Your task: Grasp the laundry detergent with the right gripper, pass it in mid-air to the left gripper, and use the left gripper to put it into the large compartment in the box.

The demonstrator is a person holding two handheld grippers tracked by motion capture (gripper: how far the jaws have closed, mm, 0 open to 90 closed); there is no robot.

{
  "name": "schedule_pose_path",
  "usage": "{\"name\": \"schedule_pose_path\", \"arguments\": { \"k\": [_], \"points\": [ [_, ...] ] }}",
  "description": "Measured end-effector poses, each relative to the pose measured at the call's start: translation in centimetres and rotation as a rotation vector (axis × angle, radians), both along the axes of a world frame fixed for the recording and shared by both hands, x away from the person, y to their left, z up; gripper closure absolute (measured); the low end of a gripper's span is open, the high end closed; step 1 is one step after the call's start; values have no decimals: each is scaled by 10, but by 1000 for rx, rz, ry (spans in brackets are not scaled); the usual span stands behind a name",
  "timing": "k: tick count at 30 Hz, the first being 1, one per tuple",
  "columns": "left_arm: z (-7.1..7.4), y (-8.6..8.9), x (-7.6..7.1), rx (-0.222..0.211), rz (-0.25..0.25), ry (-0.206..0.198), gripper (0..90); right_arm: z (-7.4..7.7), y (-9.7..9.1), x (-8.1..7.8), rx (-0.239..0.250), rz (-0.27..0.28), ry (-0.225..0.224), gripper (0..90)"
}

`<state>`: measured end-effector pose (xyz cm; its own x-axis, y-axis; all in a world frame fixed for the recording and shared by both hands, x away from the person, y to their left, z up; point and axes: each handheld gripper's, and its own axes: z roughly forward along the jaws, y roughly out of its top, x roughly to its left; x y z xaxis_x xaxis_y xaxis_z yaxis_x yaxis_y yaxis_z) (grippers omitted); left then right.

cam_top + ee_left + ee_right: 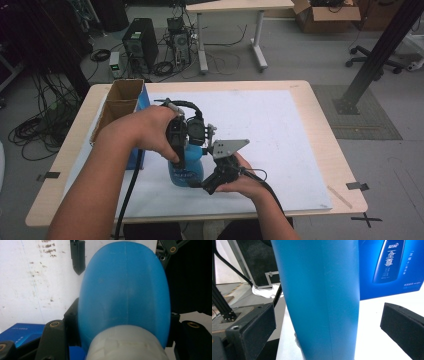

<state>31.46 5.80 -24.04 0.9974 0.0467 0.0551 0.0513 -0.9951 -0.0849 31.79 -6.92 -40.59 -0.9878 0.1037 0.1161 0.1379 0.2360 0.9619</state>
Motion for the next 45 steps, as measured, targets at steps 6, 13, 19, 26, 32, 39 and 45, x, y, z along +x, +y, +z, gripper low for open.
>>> {"name": "schedule_pose_path", "arguments": {
  "k": [6,13,19,26,32,39,45],
  "points": [
    [1,0,0,0,15,8,387,4,-9,-2,13,-6,-1,0],
    [5,3,2,-8,44,2,387,12,-27,-7,-4,-18,-18,0],
    [13,6,4,-11,101,-17,386,21,-47,-10,-19,-42,-40,0],
    [17,7,5,1,221,-23,386,32,-69,-13,-45,-79,-61,0],
    [28,7,9,-29,427,-82,386,39,-85,-13,-70,-104,-74,0],
    [48,16,16,-147,657,-86,386,47,-98,-14,-97,-122,-92,0],
    [64,22,21,-127,754,-93,386,56,-105,-14,-122,-132,-113,0]
  ]
}}
